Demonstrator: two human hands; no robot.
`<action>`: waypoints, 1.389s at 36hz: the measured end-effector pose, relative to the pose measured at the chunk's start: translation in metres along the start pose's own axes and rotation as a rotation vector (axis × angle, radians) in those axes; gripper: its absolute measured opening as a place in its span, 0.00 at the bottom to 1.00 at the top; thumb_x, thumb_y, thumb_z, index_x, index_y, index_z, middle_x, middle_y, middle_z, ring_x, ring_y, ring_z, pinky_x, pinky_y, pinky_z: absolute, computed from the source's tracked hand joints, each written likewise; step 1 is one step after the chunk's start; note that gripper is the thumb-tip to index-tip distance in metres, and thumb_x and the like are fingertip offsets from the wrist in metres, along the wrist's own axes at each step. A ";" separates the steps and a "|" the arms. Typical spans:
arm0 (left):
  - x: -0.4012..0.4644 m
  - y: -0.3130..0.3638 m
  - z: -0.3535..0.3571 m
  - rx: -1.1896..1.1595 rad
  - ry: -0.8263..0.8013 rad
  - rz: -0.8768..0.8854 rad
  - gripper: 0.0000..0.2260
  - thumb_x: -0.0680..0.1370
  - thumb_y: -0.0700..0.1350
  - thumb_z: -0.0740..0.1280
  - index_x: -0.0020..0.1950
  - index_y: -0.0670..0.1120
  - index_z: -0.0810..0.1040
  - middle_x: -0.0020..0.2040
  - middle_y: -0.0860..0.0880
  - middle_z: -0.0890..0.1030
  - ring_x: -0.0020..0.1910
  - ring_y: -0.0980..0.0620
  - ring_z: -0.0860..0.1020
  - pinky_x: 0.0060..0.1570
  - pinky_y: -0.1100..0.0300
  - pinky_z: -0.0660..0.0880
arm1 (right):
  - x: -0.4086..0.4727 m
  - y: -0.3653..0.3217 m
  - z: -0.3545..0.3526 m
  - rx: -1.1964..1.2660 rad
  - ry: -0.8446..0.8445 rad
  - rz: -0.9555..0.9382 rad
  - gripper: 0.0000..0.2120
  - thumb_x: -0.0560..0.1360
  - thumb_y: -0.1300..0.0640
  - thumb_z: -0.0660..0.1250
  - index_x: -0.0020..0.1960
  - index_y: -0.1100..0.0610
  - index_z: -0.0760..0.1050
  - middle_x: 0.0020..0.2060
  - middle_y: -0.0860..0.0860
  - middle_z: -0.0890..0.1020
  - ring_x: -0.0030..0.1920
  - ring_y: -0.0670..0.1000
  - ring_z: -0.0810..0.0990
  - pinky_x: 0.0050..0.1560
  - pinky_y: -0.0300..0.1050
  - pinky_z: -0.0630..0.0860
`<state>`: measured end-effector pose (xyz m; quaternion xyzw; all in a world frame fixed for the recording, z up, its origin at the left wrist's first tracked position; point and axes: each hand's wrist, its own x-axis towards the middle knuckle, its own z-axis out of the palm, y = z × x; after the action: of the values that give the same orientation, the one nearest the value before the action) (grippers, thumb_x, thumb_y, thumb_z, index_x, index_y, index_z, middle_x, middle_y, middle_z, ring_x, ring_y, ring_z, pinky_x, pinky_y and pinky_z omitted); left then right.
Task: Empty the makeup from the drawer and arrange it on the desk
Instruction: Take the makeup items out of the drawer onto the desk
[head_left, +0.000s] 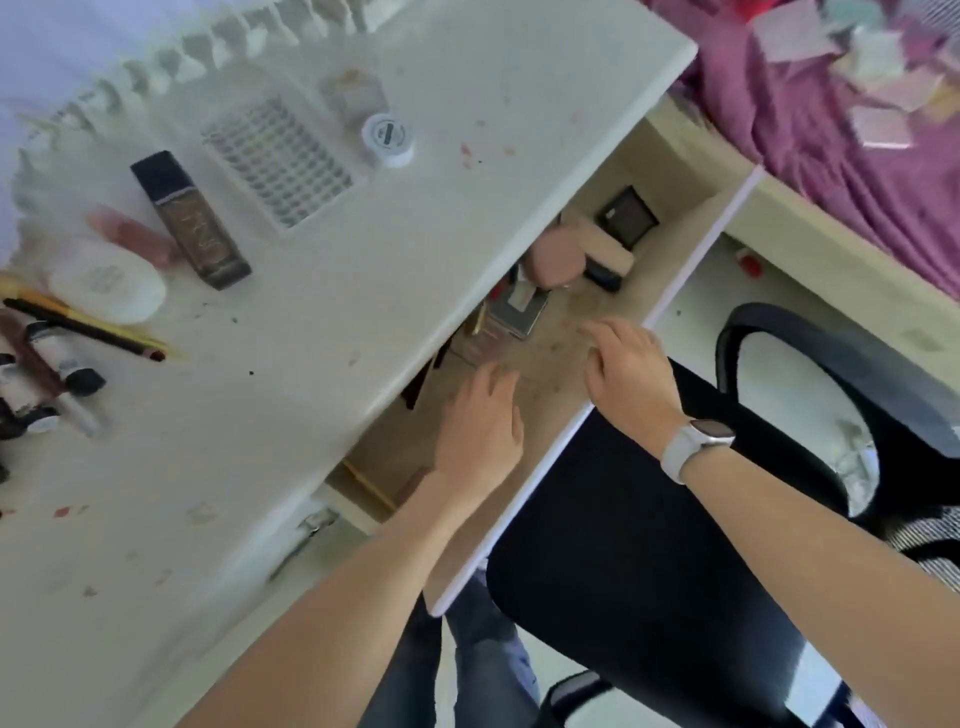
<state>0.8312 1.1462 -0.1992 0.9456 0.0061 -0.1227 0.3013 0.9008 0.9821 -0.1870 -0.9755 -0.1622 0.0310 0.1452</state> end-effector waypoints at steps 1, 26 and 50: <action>0.011 0.000 0.005 0.059 -0.010 -0.002 0.21 0.79 0.42 0.57 0.72 0.45 0.63 0.73 0.45 0.61 0.71 0.45 0.61 0.66 0.48 0.65 | 0.011 0.006 0.002 -0.024 -0.003 0.013 0.16 0.74 0.65 0.60 0.61 0.64 0.74 0.56 0.60 0.78 0.54 0.62 0.76 0.57 0.55 0.69; 0.072 -0.008 0.045 0.269 0.184 -0.201 0.15 0.75 0.40 0.66 0.61 0.41 0.71 0.58 0.39 0.72 0.56 0.39 0.73 0.51 0.45 0.70 | 0.106 0.026 0.024 0.049 -0.145 0.115 0.39 0.68 0.49 0.67 0.73 0.59 0.55 0.58 0.62 0.69 0.58 0.63 0.69 0.56 0.55 0.71; -0.034 -0.014 -0.050 -0.371 0.344 -0.231 0.09 0.78 0.47 0.58 0.55 0.50 0.75 0.34 0.58 0.72 0.35 0.64 0.73 0.34 0.73 0.67 | 0.024 -0.037 -0.025 1.383 -0.048 0.394 0.23 0.76 0.62 0.59 0.65 0.39 0.63 0.68 0.51 0.67 0.63 0.52 0.71 0.50 0.46 0.76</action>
<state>0.8082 1.1881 -0.1594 0.8741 0.1874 0.0094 0.4480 0.9148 1.0170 -0.1529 -0.6703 0.0706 0.1739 0.7179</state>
